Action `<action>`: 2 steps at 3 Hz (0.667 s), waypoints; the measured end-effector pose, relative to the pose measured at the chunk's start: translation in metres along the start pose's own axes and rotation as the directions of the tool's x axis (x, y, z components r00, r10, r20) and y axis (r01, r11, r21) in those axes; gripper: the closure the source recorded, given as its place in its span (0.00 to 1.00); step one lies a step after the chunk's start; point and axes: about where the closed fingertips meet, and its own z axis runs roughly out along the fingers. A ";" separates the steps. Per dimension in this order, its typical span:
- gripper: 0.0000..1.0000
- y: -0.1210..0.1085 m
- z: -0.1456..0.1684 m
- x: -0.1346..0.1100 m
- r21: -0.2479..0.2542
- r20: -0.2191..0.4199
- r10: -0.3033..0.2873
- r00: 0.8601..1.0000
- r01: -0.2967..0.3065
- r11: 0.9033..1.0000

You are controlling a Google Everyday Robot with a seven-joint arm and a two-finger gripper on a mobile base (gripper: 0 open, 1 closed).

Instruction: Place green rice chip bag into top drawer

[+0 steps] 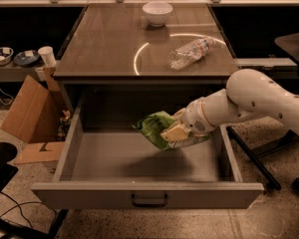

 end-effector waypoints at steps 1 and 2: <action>0.05 0.000 0.000 0.000 0.000 0.000 0.000 1.000 0.000 1.000; 0.00 0.000 0.000 0.000 0.000 0.000 0.000 1.000 0.000 1.000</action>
Offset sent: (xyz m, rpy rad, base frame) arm 0.0000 0.0000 0.0000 0.0000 0.0000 0.0001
